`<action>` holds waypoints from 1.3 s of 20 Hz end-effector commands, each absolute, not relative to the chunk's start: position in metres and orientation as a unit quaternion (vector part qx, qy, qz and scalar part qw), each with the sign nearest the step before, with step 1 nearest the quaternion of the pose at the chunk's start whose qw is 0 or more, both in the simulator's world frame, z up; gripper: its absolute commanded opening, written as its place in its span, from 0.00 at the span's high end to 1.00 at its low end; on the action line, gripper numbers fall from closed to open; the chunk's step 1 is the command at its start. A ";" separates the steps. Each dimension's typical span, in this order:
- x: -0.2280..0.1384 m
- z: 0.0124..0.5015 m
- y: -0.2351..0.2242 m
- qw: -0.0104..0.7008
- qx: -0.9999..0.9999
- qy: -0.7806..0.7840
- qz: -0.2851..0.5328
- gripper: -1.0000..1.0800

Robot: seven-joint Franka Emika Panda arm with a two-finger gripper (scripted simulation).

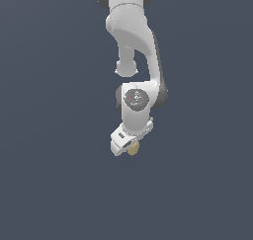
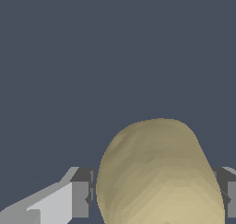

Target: Pick up the object and move it to a goal position.

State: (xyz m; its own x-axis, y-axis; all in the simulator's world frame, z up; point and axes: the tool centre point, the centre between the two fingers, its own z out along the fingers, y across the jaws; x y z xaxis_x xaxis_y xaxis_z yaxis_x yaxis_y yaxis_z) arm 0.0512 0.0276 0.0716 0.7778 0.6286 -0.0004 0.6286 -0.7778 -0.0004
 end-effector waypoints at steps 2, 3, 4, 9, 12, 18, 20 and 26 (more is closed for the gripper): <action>0.043 0.075 0.028 0.000 -0.943 -0.333 0.000 1.00; 0.039 0.076 0.029 0.000 -0.943 -0.333 0.000 1.00; 0.036 0.077 0.029 0.000 -0.943 -0.333 0.000 1.00; 0.013 0.084 0.030 0.000 -0.943 -0.333 0.000 1.00; -0.005 0.089 0.031 0.000 -0.943 -0.333 0.000 1.00; -0.042 0.101 0.034 0.000 -0.943 -0.333 0.000 1.00; -0.053 0.105 0.035 0.000 -0.943 -0.333 0.000 1.00; -0.079 0.113 0.037 0.000 -0.943 -0.333 0.000 1.00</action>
